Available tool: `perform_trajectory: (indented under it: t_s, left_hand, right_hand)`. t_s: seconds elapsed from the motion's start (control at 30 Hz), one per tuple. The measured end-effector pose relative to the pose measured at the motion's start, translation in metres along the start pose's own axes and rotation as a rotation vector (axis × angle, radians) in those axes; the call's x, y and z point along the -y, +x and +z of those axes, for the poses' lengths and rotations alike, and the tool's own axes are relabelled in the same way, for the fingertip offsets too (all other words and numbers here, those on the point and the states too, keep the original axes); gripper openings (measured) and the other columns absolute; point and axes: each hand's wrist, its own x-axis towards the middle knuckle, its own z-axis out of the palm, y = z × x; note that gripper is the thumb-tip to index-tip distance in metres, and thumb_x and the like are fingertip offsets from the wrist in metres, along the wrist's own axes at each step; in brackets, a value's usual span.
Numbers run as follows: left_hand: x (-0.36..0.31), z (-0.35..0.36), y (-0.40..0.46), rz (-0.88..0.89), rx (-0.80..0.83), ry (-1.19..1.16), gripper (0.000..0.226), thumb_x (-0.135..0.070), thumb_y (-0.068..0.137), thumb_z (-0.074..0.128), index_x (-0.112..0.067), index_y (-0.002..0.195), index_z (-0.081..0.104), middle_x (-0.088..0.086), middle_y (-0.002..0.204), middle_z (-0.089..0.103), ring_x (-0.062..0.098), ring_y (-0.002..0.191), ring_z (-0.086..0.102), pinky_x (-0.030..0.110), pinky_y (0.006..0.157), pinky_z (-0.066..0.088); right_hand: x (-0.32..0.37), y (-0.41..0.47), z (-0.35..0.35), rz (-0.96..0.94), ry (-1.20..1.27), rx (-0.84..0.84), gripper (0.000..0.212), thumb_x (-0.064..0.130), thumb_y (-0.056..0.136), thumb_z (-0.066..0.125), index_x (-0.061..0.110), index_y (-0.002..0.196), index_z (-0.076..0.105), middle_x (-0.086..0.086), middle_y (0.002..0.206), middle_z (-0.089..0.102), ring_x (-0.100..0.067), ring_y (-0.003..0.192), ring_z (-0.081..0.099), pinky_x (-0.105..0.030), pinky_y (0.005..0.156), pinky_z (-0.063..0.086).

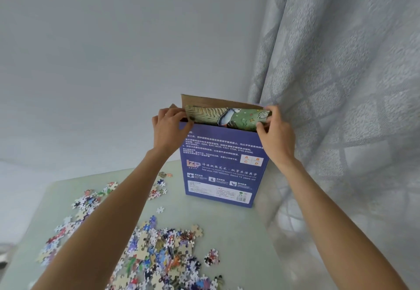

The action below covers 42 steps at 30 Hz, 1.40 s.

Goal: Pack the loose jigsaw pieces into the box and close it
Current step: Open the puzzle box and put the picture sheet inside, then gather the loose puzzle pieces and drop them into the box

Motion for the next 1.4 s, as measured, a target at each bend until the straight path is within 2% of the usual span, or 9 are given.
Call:
perform_trajectory:
  t_s: [0.23, 0.47, 0.6, 0.8, 1.0, 1.13, 1.23, 1.33, 1.4]
  left_hand:
    - [0.001, 0.0, -0.014, 0.074, -0.07, -0.043, 0.027, -0.032, 0.091, 0.054, -0.022, 0.116, 0.061, 0.001, 0.118, 0.061, 0.024, 0.115, 0.046, 0.035, 0.093, 0.033]
    - [-0.006, -0.021, -0.08, 0.139, -0.15, -0.137, 0.028, -0.034, 0.094, 0.043, -0.017, 0.105, 0.063, -0.001, 0.098, 0.069, 0.018, 0.089, 0.061, 0.03, 0.074, 0.045]
    - [0.002, -0.03, -0.149, -0.103, 0.151, -0.142, 0.024, -0.036, 0.093, 0.046, -0.025, 0.106, 0.064, -0.007, 0.093, 0.071, 0.011, 0.08, 0.065, 0.028, 0.071, 0.052]
    - [0.028, -0.015, -0.283, -0.4, 0.654, -0.069, 0.025, -0.031, 0.092, 0.051, -0.027, 0.115, 0.06, -0.005, 0.109, 0.068, 0.014, 0.092, 0.064, 0.029, 0.08, 0.053]
    - [0.039, -0.007, -0.418, -0.434, 0.719, -0.112, 0.033, -0.027, 0.092, 0.054, -0.023, 0.124, 0.053, -0.004, 0.127, 0.057, 0.014, 0.101, 0.061, 0.033, 0.09, 0.05]
    - [0.041, -0.012, -0.489, -0.354, 0.73, -0.081, 0.05, -0.043, 0.088, 0.055, -0.028, 0.134, 0.043, -0.002, 0.14, 0.044, 0.02, 0.128, 0.041, 0.043, 0.11, 0.031]
    - [0.041, -0.017, -0.54, -0.258, 0.833, 0.014, 0.079, -0.074, 0.076, 0.042, -0.039, 0.143, 0.018, -0.009, 0.153, 0.016, 0.019, 0.142, 0.01, 0.051, 0.116, 0.006]
    - [0.037, -0.012, -0.587, -0.126, 0.919, 0.114, 0.098, -0.091, 0.061, 0.017, -0.044, 0.142, -0.013, -0.007, 0.153, -0.018, 0.021, 0.141, -0.018, 0.058, 0.109, -0.012]
    - [0.031, -0.005, -0.606, -0.074, 0.908, 0.128, 0.096, -0.089, 0.066, 0.016, -0.041, 0.142, -0.016, -0.001, 0.154, -0.019, 0.025, 0.14, -0.022, 0.061, 0.11, -0.01]
  right_hand:
    - [0.005, -0.014, -0.006, -0.27, 0.096, 0.036, 0.019, 0.005, 0.087, 0.057, 0.006, 0.107, 0.057, -0.008, 0.106, 0.062, -0.024, 0.1, 0.056, -0.029, 0.086, 0.043]
    - [0.018, -0.072, -0.007, -0.498, 0.161, 0.097, 0.017, 0.004, 0.089, 0.051, 0.006, 0.101, 0.063, -0.005, 0.1, 0.064, -0.017, 0.099, 0.052, -0.023, 0.087, 0.042]
    - [0.015, -0.146, 0.006, -0.38, 0.138, 0.341, 0.019, 0.005, 0.088, 0.053, 0.01, 0.103, 0.064, -0.003, 0.101, 0.066, -0.021, 0.097, 0.057, -0.029, 0.079, 0.046]
    - [0.007, -0.267, 0.017, -0.291, -0.063, 0.987, 0.032, 0.014, 0.095, 0.04, 0.016, 0.123, 0.056, -0.001, 0.122, 0.06, -0.02, 0.109, 0.055, -0.033, 0.085, 0.047]
    - [-0.02, -0.392, 0.005, -0.12, -0.049, 1.052, 0.043, 0.021, 0.096, 0.048, 0.017, 0.138, 0.041, -0.002, 0.143, 0.042, -0.019, 0.133, 0.035, -0.031, 0.111, 0.024]
    - [-0.046, -0.467, -0.018, 0.052, -0.171, 1.0, 0.076, 0.061, 0.086, 0.044, 0.025, 0.148, 0.018, -0.007, 0.157, 0.008, -0.029, 0.144, 0.005, -0.047, 0.116, 0.005]
    - [-0.058, -0.523, -0.038, 0.176, -0.204, 1.013, 0.105, 0.087, 0.068, 0.027, 0.027, 0.149, -0.003, -0.014, 0.156, -0.009, -0.036, 0.142, -0.006, -0.05, 0.109, -0.005]
    - [-0.052, -0.563, -0.045, 0.197, -0.231, 0.987, 0.112, 0.092, 0.066, 0.022, 0.021, 0.149, 0.0, -0.02, 0.155, -0.007, -0.041, 0.141, -0.008, -0.053, 0.111, -0.006]
    - [-0.037, -0.571, -0.037, 0.171, -0.283, 0.94, 0.104, 0.085, 0.075, 0.019, 0.016, 0.15, 0.003, -0.024, 0.154, -0.002, -0.042, 0.142, -0.004, -0.055, 0.114, -0.001]
